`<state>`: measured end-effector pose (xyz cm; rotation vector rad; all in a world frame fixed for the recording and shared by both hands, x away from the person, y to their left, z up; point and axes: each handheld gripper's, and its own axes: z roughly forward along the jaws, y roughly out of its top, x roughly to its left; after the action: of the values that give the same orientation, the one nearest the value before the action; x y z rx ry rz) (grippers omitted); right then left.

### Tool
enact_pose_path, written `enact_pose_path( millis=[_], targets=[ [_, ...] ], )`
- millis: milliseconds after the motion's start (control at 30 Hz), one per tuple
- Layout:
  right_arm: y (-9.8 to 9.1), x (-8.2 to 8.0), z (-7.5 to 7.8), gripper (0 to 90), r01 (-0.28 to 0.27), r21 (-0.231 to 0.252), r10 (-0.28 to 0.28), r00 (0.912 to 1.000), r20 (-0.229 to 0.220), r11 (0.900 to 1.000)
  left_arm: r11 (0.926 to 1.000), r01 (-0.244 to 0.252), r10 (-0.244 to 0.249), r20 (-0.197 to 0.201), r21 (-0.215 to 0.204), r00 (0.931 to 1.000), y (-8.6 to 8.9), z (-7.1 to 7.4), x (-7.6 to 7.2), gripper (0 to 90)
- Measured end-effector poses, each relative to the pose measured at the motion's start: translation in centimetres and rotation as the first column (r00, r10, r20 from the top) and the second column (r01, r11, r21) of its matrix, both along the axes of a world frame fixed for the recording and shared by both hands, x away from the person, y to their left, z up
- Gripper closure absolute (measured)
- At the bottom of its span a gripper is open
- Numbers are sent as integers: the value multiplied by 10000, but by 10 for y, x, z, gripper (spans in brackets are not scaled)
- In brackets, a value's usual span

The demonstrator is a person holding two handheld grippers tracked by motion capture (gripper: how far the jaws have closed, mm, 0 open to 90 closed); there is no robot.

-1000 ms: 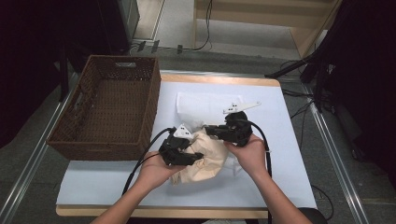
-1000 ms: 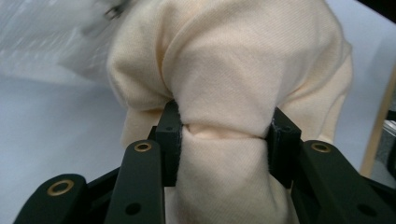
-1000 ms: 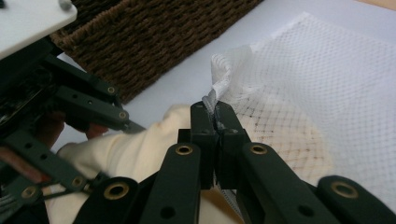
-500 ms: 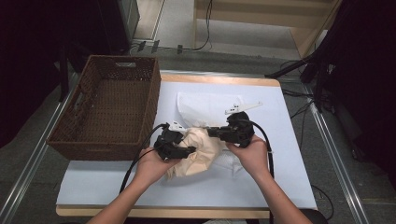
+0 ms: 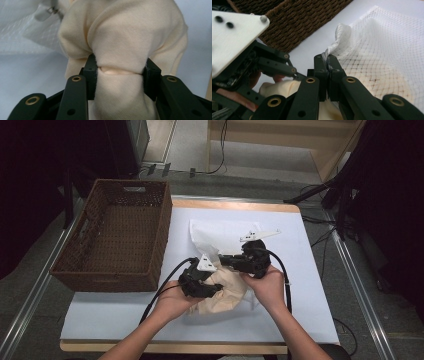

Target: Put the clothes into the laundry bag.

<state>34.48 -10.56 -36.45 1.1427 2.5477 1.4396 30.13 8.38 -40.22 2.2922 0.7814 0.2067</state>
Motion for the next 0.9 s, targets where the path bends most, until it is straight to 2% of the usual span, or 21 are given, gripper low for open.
enact_pose_path(
  millis=[100, 200, 233, 300, 467, 533, 633, 767, 800, 900],
  targets=[
    [1, -4, 4, 883, -232, 181, 230, 9997, 85, 9996, 9996, -54, 52, -67, -271, 10000, 1, 4, 4, 588],
    [1, -6, 8, 884, -260, 149, 257, 9995, 163, 9996, 9992, -319, 315, -162, -227, 9994, 3, 5, 8, 588],
    [0, -7, 10, 884, -270, 201, 267, 9995, 140, 9994, 9981, -606, 600, -399, -138, 9974, 6, 4, 14, 588],
    [0, -7, 9, 885, -257, 129, 255, 9996, 153, 9996, 9966, -824, 817, -708, -62, 9941, 9, 0, 20, 588],
    [-4, -7, 9, 886, -235, -96, 236, 9997, 82, 9997, 9936, -1128, 1119, -949, -41, 9892, 15, -7, 27, 588],
    [-6, -7, 7, 886, -291, -131, 291, 9996, -38, 9995, 9930, -1181, 1166, -993, -95, 9882, 16, -7, 28, 588],
    [-5, -9, 4, 884, -390, -114, 389, 9992, -108, 9992, 9893, -1428, 1384, -1190, -291, 9832, 21, -2, 29, 588],
    [-4, -10, 4, 884, -440, -58, 441, 9990, 46, 9990, 9887, -1430, 1380, -1009, -442, 9853, 19, 1, 27, 588],
    [-2, -10, 3, 884, -416, -32, 416, 9991, 35, 9991, 9923, -1216, 1194, -757, -243, 9900, 15, 1, 24, 588],
    [-2, -8, -1, 884, -370, -67, 370, 9993, -12, 9993, 9953, -950, 935, -667, -197, 9934, 7, -1, 22, 587]
  ],
)
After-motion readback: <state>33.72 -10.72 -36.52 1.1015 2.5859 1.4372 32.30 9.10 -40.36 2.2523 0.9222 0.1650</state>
